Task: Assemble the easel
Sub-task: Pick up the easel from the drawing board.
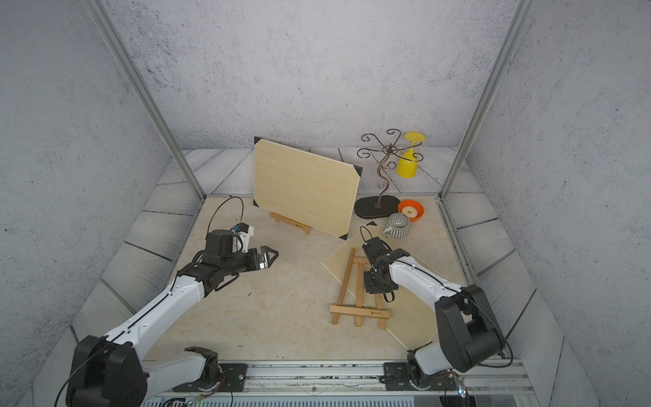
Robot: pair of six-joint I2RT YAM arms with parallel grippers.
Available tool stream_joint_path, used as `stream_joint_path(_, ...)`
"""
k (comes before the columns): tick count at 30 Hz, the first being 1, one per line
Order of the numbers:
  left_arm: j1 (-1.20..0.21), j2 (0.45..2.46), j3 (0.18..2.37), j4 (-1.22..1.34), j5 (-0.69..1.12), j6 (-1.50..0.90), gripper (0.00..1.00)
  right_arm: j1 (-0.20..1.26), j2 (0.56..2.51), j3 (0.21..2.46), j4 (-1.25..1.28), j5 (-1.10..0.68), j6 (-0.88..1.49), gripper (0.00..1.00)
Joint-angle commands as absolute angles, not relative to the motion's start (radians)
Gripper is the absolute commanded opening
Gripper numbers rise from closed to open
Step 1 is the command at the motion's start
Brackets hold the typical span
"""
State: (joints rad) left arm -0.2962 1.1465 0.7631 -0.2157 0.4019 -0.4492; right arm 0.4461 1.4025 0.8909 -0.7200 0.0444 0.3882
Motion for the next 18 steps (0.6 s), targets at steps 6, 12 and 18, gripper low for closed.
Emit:
stream_joint_path(6, -0.633, 0.957, 0.802, -0.245, 0.266, -0.533, 0.87, 0.581, 1.170, 0.940, -0.590, 0.115, 0.445, 0.00)
stream_joint_path(12, -0.845, 1.054, 0.861, -0.176, 0.208, -0.581, 0.71, 0.660, 1.214, 0.993, -0.517, 0.164, 0.434, 0.00)
stream_joint_path(18, -0.936, 1.203, 0.928, -0.123, 0.164, -0.526, 0.61, 0.696, 1.236, 1.000, -0.453, 0.142, 0.423, 0.00)
